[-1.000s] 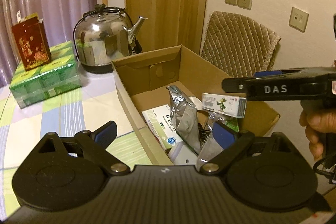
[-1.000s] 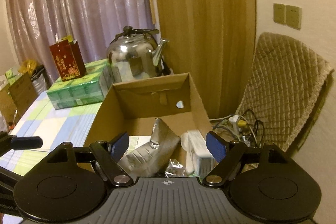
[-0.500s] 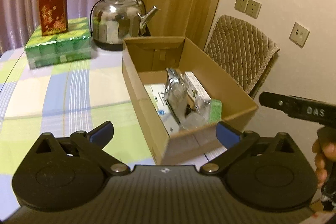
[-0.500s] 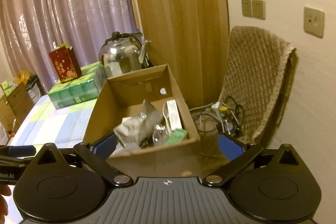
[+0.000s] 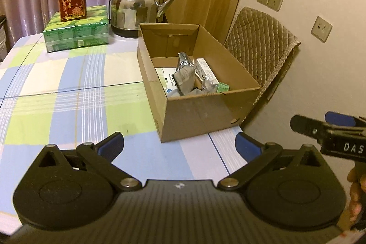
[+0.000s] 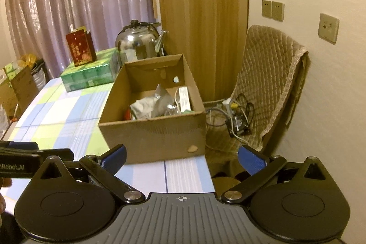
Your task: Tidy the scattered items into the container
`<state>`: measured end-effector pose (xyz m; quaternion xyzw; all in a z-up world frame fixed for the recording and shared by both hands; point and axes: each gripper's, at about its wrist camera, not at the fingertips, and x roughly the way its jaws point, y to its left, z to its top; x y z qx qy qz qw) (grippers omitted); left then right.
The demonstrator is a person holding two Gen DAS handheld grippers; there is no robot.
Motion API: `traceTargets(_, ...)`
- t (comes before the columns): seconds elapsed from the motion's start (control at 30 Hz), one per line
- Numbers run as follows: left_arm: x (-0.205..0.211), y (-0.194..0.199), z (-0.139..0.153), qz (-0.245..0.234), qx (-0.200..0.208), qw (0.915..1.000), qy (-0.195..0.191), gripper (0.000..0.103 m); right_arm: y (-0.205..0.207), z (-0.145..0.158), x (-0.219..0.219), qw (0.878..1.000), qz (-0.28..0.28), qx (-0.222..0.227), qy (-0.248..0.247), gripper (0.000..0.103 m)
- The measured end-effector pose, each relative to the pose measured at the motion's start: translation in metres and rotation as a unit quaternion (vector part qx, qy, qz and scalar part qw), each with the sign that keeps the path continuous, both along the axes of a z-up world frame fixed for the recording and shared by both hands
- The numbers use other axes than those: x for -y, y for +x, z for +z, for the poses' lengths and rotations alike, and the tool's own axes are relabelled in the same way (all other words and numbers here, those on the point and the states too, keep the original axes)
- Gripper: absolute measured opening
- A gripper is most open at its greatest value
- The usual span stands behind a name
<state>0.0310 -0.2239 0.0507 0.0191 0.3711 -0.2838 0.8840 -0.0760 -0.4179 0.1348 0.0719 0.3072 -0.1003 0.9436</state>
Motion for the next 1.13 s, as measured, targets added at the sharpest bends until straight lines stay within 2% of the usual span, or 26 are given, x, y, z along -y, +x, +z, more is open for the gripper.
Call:
traceTargets(0.2,-0.013,-0.026,0.004,0.033,0.000,0.9994,-0.006,0.102,-0.021,0.004,-0.012,1.000,0.007,-0.002,0.002,0.101)
traceTargets(0.57,-0.033,-0.058,0.003,0.053,-0.009,0.9984,-0.019,0.102,-0.040,0.002,-0.036,1.000,0.029,-0.003,-0.007,0.101)
traceTargets(1.13,-0.034,-0.058,-0.006,0.053,0.006,0.9985,-0.016,0.102,-0.039,-0.010,-0.041,0.999,0.029,-0.011,-0.012,0.101)
